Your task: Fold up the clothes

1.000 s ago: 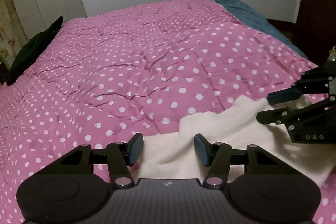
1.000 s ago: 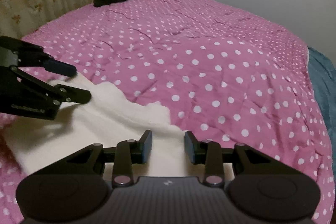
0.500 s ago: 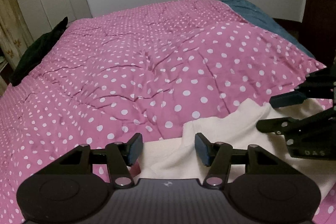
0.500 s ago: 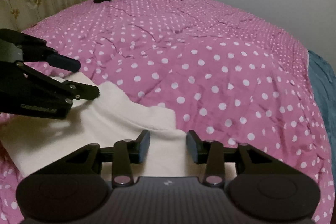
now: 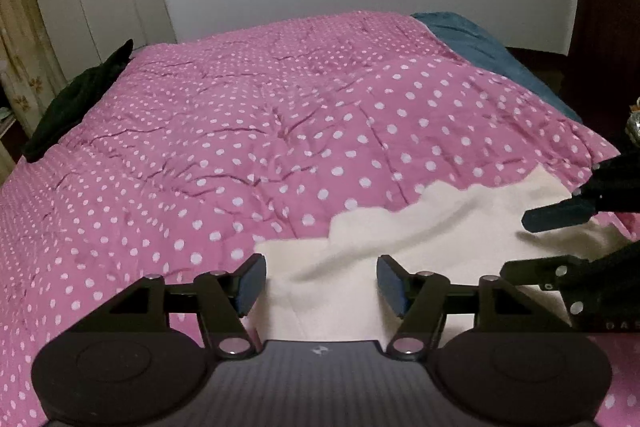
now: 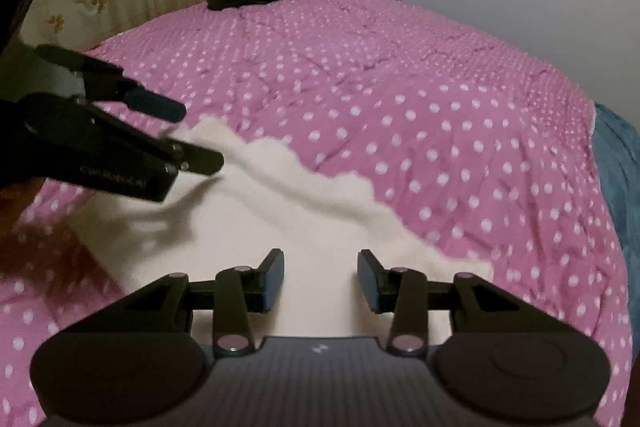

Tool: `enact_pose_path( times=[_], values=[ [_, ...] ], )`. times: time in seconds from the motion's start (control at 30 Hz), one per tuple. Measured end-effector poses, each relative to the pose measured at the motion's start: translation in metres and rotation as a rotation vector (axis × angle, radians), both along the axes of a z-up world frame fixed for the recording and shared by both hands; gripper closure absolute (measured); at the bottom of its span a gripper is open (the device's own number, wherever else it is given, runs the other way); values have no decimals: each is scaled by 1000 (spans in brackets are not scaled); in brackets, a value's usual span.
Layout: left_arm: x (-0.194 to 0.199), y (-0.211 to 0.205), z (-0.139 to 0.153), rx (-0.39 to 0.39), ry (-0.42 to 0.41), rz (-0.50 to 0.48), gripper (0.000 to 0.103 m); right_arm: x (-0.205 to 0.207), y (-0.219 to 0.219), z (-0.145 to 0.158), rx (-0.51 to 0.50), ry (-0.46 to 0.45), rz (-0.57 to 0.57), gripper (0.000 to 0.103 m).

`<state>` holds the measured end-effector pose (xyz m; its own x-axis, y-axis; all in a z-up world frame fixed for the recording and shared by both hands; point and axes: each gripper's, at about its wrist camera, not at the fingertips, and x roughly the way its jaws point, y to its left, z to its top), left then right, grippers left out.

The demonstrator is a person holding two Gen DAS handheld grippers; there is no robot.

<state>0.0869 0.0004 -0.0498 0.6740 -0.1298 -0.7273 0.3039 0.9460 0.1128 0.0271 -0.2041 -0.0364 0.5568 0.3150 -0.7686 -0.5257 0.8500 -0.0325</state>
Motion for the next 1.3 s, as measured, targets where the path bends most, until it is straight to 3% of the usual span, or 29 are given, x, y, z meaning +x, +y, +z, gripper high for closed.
enact_pose_path(
  times=[0.23, 0.37, 0.5, 0.7, 1.3],
  values=[
    [-31, 6, -1, -15, 13, -3, 38, -31, -15, 7, 10, -5, -4, 62],
    [-43, 5, -8, 7, 19, -6, 38, -45, -19, 3, -40, -18, 3, 62],
    [-49, 12, -3, -12, 7, 24, 36, -57, -31, 17, -5, -53, -17, 62],
    [-54, 11, -10, 26, 28, 36, 33, -70, -40, 12, -19, -35, -21, 62],
    [-67, 0, 18, 14, -19, 93, 24, -70, -35, 17, 18, -58, -20, 54]
  ],
)
